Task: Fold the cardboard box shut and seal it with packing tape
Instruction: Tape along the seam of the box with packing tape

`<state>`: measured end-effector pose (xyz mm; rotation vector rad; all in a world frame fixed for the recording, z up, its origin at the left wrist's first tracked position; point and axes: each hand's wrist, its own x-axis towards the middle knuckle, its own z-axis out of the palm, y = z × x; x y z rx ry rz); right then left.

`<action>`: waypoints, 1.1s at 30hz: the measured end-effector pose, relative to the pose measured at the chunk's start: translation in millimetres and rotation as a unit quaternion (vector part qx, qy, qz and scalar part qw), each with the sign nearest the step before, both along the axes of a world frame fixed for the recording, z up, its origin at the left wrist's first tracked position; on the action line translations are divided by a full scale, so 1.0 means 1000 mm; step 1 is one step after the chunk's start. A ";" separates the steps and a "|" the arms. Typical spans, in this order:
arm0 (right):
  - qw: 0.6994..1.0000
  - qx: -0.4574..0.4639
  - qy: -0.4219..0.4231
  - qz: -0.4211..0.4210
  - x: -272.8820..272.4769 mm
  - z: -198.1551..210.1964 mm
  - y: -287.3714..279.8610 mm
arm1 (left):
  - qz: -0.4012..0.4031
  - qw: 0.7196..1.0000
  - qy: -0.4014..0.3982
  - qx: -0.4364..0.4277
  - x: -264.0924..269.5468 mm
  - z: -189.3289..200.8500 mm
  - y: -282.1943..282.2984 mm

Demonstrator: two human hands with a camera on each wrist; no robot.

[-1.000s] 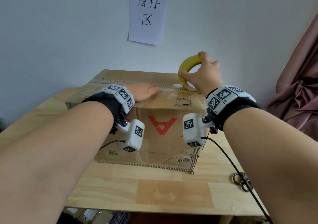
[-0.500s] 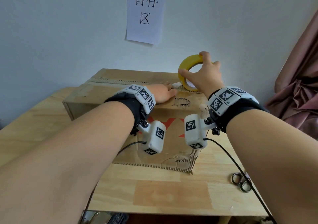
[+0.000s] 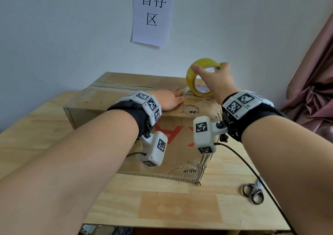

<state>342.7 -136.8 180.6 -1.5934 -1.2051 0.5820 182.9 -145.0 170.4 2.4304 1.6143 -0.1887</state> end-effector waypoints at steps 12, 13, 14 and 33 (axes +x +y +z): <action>0.986 0.035 -0.162 -0.036 0.007 0.009 -0.010 | -0.006 1.000 -0.001 0.007 -0.002 -0.005 0.004; 0.987 0.029 -0.151 -0.041 0.009 0.003 -0.011 | -0.006 1.000 0.000 0.009 -0.001 -0.006 0.005; 0.988 0.025 -0.146 -0.043 0.010 0.000 -0.011 | -0.005 1.000 0.000 0.009 -0.001 -0.006 0.005; 0.985 -0.019 -0.173 -0.007 0.004 0.007 -0.004 | 0.026 0.999 0.022 0.021 0.001 0.007 0.002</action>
